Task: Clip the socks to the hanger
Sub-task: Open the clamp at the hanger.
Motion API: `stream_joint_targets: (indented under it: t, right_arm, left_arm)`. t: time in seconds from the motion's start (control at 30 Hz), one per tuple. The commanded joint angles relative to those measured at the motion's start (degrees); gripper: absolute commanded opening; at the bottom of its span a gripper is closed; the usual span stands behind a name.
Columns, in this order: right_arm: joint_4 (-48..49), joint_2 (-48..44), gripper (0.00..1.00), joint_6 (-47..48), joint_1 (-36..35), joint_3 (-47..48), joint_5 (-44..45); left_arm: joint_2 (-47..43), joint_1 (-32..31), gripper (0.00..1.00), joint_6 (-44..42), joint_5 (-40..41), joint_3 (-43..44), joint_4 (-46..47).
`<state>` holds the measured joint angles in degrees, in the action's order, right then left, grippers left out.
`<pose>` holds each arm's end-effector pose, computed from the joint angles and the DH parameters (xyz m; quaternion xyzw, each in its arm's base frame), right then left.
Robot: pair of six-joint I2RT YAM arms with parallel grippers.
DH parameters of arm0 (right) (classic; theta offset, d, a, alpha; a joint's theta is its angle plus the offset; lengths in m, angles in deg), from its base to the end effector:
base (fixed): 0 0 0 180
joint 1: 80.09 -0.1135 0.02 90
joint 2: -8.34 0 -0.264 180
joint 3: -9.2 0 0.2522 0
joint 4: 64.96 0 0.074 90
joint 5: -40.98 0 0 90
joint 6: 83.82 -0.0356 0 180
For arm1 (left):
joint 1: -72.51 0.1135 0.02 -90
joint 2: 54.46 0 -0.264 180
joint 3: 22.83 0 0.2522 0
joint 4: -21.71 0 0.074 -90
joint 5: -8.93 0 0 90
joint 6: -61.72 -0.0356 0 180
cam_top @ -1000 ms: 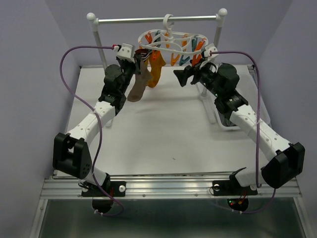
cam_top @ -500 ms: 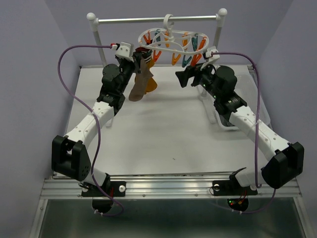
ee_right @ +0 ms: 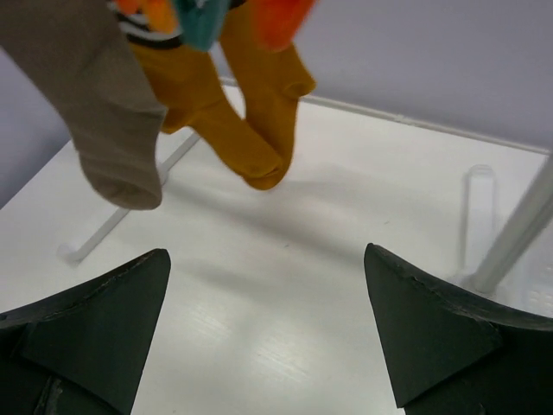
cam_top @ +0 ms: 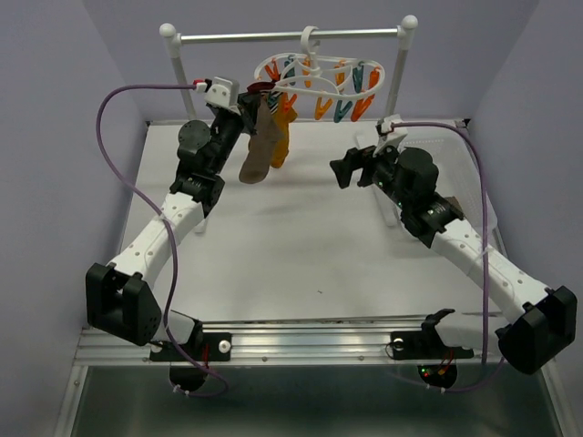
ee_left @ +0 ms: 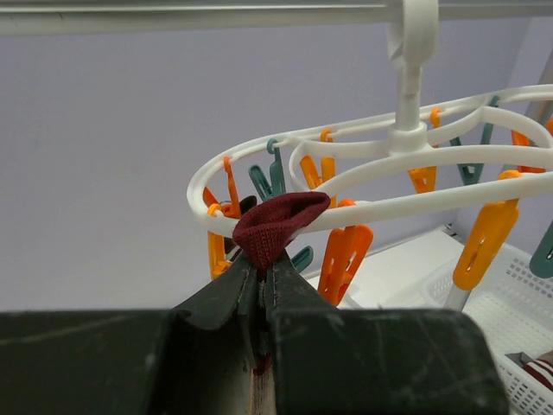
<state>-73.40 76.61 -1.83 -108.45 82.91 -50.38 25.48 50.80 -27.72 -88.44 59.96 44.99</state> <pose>0.2484 0.1351 0.3769 -0.1362 0.7125 0.2230 0.6512 0.2992 -0.1241 0.4341 0.1505 0.5089 -0.1969 0.8244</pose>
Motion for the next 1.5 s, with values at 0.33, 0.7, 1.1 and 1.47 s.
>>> stream_joint_targets:
  t: [0.33,0.7,1.1,1.47]
  right_arm:
    - [8.01,7.93,1.0,-2.43,-15.41,11.86,7.07]
    - [8.57,14.26,1.0,-4.03,-16.03,23.36,20.32]
    - [4.17,15.66,1.0,-1.31,-16.03,26.8,30.98]
    - [3.12,17.59,1.0,-0.51,-14.44,29.26,32.83]
  left_arm:
    - [-3.83,-0.7,0.0,-0.29,-2.82,-0.74,1.46]
    - [-4.88,-0.7,0.0,-0.21,-3.43,-2.5,1.37]
    - [-3.13,-0.61,0.0,-0.12,-3.17,-2.59,2.69]
    - [-3.74,-0.61,0.0,0.94,-3.35,-4.08,4.18]
